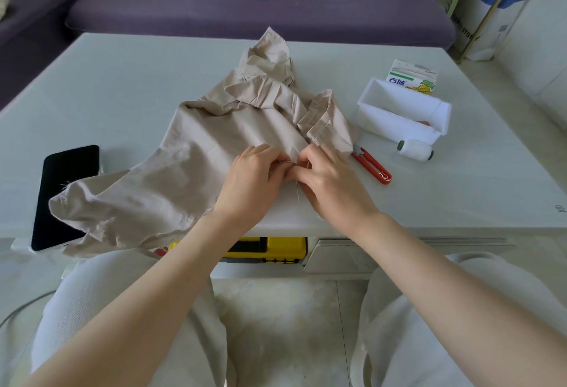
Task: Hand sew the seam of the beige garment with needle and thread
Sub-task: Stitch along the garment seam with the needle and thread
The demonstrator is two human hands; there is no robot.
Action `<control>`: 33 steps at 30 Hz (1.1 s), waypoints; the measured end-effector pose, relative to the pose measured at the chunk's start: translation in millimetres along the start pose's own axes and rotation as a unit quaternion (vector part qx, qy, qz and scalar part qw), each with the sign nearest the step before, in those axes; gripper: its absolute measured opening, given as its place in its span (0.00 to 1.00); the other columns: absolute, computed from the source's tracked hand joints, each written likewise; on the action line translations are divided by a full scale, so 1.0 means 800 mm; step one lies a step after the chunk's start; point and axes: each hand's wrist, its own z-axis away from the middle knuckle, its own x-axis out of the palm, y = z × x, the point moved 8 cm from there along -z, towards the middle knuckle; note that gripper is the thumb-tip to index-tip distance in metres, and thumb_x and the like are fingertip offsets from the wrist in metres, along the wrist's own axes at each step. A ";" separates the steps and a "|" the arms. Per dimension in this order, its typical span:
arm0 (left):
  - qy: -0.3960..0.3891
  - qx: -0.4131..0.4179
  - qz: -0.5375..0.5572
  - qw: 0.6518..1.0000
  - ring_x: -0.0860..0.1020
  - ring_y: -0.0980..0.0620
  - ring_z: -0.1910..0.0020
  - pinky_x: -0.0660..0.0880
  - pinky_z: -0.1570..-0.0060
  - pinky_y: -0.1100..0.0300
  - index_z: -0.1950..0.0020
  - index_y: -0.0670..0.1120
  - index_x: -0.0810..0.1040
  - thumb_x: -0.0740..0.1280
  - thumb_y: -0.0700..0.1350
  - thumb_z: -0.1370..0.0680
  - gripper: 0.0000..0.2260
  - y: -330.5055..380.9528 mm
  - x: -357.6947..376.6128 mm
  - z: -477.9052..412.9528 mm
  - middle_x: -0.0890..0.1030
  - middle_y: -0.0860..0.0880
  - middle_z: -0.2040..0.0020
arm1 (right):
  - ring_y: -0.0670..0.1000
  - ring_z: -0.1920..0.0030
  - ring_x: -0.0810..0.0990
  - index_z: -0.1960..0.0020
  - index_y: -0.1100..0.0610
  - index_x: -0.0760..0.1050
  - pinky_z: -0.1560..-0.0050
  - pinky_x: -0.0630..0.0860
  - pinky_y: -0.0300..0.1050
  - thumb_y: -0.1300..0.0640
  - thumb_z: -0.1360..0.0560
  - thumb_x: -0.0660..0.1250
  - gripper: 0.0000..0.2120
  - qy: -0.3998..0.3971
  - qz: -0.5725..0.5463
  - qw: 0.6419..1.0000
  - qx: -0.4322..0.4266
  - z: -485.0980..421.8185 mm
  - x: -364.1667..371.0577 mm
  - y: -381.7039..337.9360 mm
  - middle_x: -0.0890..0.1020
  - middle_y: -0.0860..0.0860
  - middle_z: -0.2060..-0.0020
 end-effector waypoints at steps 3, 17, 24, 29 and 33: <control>-0.007 -0.013 0.010 1.000 0.70 0.50 0.56 0.61 0.60 0.68 0.55 0.41 0.80 0.65 0.40 0.22 0.05 -0.002 0.001 -0.001 0.73 0.53 0.62 | 0.56 0.59 0.71 0.55 0.59 0.81 0.57 0.62 0.41 0.71 0.31 0.69 0.10 0.013 0.012 1.000 -0.013 0.000 -0.002 0.000 0.74 0.54 0.61; -0.013 -0.041 0.033 0.999 0.69 0.51 0.58 0.60 0.63 0.68 0.60 0.46 0.75 0.65 0.40 0.22 0.07 -0.015 0.003 -0.007 0.71 0.56 0.65 | 0.51 0.59 0.74 0.49 0.56 0.83 0.60 0.72 0.44 0.60 0.24 0.63 0.11 0.010 -0.147 0.989 0.000 0.000 -0.001 0.007 0.77 0.51 0.62; -0.011 -0.061 0.038 0.997 0.72 0.49 0.58 0.65 0.60 0.59 0.57 0.41 0.78 0.65 0.40 0.22 0.05 -0.026 0.005 -0.007 0.76 0.50 0.60 | 0.49 0.56 0.76 0.52 0.58 0.84 0.53 0.74 0.40 0.61 0.27 0.67 0.08 -0.013 -0.250 0.968 0.017 0.001 0.000 -0.002 0.79 0.50 0.58; 0.004 -0.061 0.032 0.998 0.72 0.49 0.58 0.62 0.61 0.63 0.56 0.41 0.77 0.64 0.39 0.22 0.05 -0.023 0.003 -0.006 0.75 0.51 0.60 | 0.41 0.53 0.79 0.53 0.58 0.83 0.45 0.73 0.32 0.62 0.25 0.67 0.06 -0.101 -0.370 0.919 0.095 0.008 0.016 -0.008 0.83 0.46 0.57; 0.013 -0.064 0.040 0.997 0.72 0.50 0.58 0.63 0.60 0.63 0.56 0.40 0.77 0.63 0.39 0.21 0.05 -0.020 -0.001 -0.006 0.76 0.50 0.60 | 0.42 0.59 0.78 0.51 0.53 0.79 0.51 0.73 0.33 0.59 0.19 0.60 0.09 -0.193 -0.406 0.873 0.189 0.021 0.034 -0.010 0.83 0.47 0.62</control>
